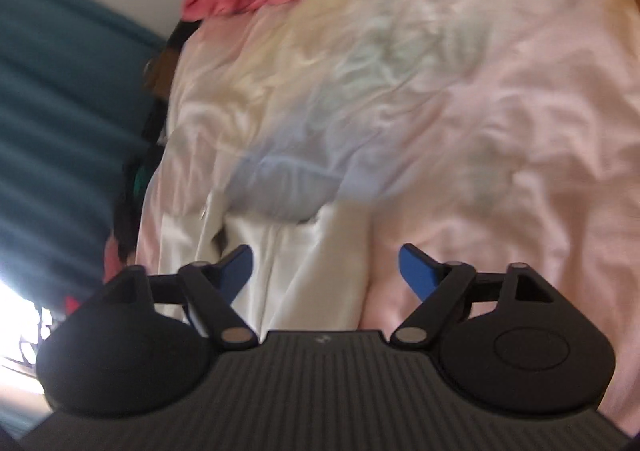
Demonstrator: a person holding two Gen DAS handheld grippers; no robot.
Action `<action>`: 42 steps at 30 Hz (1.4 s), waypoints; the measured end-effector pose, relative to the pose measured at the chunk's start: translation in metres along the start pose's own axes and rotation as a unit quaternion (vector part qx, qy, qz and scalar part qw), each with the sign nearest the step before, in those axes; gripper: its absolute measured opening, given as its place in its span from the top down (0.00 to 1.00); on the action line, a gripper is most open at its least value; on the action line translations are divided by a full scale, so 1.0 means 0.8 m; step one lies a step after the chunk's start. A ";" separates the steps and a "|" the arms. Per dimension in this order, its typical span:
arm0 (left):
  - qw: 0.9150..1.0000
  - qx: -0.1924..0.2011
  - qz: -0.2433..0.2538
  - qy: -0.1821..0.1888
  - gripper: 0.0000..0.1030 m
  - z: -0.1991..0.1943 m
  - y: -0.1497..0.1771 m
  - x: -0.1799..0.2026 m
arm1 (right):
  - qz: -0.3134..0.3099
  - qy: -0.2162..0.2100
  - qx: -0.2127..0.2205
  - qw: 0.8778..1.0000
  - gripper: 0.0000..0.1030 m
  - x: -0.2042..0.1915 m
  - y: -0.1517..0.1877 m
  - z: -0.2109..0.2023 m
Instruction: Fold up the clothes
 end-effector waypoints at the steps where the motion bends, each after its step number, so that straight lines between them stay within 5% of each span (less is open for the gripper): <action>1: 1.000 -0.005 -0.022 -0.002 0.06 -0.006 -0.009 -0.017 | 0.014 -0.002 -0.010 1.000 0.26 0.006 -0.003 0.005; 6: 0.993 -0.023 -0.112 -0.035 0.06 -0.033 -0.040 -0.109 | 0.068 -0.024 -0.077 0.994 0.36 0.022 0.001 0.039; 10: 0.976 -0.056 -0.203 -0.049 0.06 -0.041 -0.025 -0.189 | 0.091 -0.067 -0.135 0.984 0.37 0.015 0.012 0.060; 15: 0.960 -0.066 -0.267 -0.053 0.08 -0.034 0.006 -0.232 | 0.075 -0.043 -0.142 0.986 0.44 0.011 0.014 0.073; 18: 0.949 -0.078 -0.305 -0.015 0.10 -0.014 0.018 -0.240 | 0.060 -0.043 -0.139 0.988 0.59 0.007 0.006 0.083; 19: 0.945 -0.080 -0.318 -0.004 0.12 -0.006 0.020 -0.242 | 0.054 -0.041 -0.139 0.988 0.73 0.007 0.002 0.087; 20: 0.941 -0.079 -0.330 0.003 0.17 0.002 0.021 -0.245 | 0.052 -0.038 -0.140 0.988 0.86 0.008 -0.001 0.090; 22: 0.935 -0.071 -0.348 0.012 0.36 0.015 0.022 -0.251 | 0.050 -0.040 -0.145 0.987 0.91 0.010 -0.008 0.094; 28: 0.935 -0.068 -0.347 -0.004 0.49 0.032 0.018 -0.260 | 0.009 -0.061 -0.099 0.993 0.92 -0.007 -0.023 0.072; 30: 0.936 -0.068 -0.345 -0.014 0.75 0.032 0.016 -0.260 | -0.008 -0.064 -0.084 0.994 0.92 -0.017 -0.024 0.065; 32: 0.944 -0.058 -0.325 -0.019 0.83 0.022 0.008 -0.253 | -0.013 -0.071 -0.072 0.995 0.93 -0.022 -0.026 0.057; 36: 0.969 -0.006 -0.246 -0.008 0.87 -0.025 -0.025 -0.215 | -0.017 -0.092 -0.050 0.994 0.93 -0.024 -0.036 0.023; 42: 0.978 0.030 -0.202 0.040 0.87 -0.078 -0.073 -0.154 | -0.077 -0.099 0.001 0.992 0.93 -0.064 -0.057 -0.012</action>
Point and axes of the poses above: each gripper's, at about its wrist camera, not at the fingertips, and z roughly the way its jaws point, x to its right, y to its underside, the point moved 5 cm from there along z, roughly the way its jaws point, and after that the axes turned 5 degrees about -x, right-handed, at the moved point
